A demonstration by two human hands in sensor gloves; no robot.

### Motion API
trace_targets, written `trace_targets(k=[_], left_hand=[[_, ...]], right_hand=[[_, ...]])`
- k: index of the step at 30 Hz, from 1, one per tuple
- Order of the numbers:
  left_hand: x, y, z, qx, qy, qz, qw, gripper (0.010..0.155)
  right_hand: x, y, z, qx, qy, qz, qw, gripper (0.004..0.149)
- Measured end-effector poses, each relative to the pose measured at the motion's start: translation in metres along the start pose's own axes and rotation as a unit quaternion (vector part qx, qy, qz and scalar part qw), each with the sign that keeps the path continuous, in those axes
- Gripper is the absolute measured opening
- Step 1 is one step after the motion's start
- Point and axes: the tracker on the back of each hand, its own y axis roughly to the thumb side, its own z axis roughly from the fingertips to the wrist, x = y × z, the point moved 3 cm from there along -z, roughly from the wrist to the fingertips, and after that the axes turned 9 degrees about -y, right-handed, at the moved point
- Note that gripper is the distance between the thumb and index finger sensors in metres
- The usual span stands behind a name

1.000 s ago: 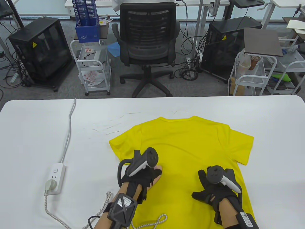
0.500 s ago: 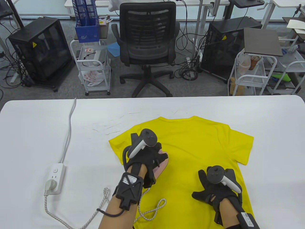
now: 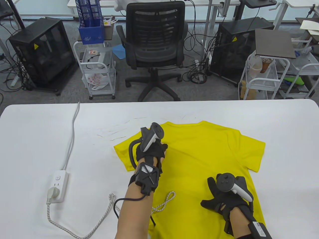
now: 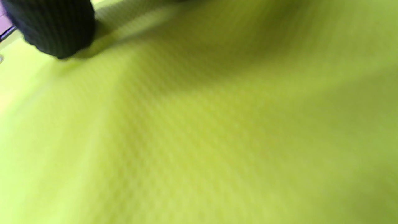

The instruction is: Iron t-shirt with electric iron on table

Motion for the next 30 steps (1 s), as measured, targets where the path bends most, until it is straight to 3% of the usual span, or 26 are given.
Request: trace_targets(k=[4, 8, 10, 13, 15, 20, 24, 27, 30], left_hand=[[0.006, 0.009, -0.003, 0.044, -0.038, 0.036, 0.998, 0.070], [0.035, 0.066, 0.015, 0.202, -0.096, 0.005, 0.975, 0.070], [0.044, 0.085, 0.026, 0.231, -0.103, -0.022, 0.967, 0.069], [0.041, 0.092, 0.030, 0.214, -0.070, -0.071, 0.972, 0.069], [0.032, 0.077, 0.021, 0.171, -0.046, -0.053, 0.983, 0.069], [0.001, 0.005, 0.000, 0.048, -0.013, 0.003, 0.999, 0.070], [-0.010, -0.031, -0.002, 0.020, -0.014, 0.033, 0.999, 0.070], [-0.018, -0.026, 0.009, 0.038, -0.019, 0.035, 0.999, 0.070], [-0.029, 0.011, 0.034, 0.109, -0.010, 0.015, 0.994, 0.069]], right_hand=[[0.000, 0.001, -0.001, 0.001, 0.002, 0.001, 1.000, 0.094], [0.000, 0.001, -0.001, 0.001, 0.003, 0.001, 1.000, 0.094], [0.000, 0.001, 0.000, 0.001, 0.001, 0.001, 1.000, 0.094], [0.000, 0.001, 0.000, 0.000, 0.001, 0.000, 1.000, 0.094], [0.000, 0.001, 0.000, 0.000, 0.000, 0.000, 1.000, 0.094], [0.000, 0.001, 0.000, 0.000, 0.002, 0.000, 1.000, 0.094], [-0.001, 0.005, -0.001, 0.012, 0.009, 0.002, 1.000, 0.094], [0.000, 0.008, -0.001, 0.006, 0.011, 0.014, 1.000, 0.096], [0.003, 0.013, 0.002, 0.012, 0.001, 0.026, 1.000, 0.096]])
